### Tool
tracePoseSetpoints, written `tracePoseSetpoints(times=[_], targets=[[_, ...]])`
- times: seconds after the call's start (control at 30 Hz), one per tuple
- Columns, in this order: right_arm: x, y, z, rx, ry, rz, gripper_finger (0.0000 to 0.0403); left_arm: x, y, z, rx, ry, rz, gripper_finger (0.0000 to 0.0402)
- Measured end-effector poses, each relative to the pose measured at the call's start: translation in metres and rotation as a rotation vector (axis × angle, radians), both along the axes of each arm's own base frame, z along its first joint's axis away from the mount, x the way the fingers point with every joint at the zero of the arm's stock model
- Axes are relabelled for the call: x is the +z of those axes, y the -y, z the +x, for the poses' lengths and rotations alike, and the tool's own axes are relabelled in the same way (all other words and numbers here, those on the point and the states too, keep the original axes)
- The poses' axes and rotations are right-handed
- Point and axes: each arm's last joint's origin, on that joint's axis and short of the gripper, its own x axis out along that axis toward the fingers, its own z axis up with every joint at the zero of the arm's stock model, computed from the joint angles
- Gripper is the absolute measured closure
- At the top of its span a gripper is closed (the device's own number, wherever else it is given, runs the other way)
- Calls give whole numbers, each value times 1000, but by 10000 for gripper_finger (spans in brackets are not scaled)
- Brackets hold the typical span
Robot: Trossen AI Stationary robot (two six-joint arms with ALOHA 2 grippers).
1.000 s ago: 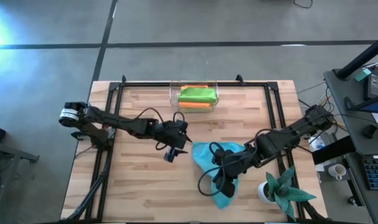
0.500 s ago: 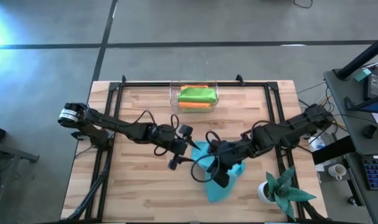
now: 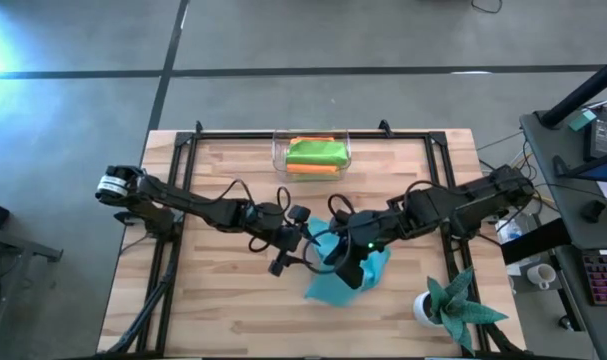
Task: Fold microfiber towels
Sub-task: Fold the blue microfiber towel
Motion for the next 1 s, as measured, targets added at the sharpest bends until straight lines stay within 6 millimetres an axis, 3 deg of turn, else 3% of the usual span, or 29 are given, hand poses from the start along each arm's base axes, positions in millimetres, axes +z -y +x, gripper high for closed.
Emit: tracePoseSetpoints(times=[0.37, 0.67, 1.0], targets=[[28, -1, -1, 24, 109, 12, 394, -4, 0, 2, 5, -11, 4, 177], [47, -10, -7, 98, 161, 36, 394, -6, 0, 2, 5, -17, 5, 257], [58, -24, -20, 165, 144, 48, 394, -27, -2, -9, 5, -190, 32, 333]])
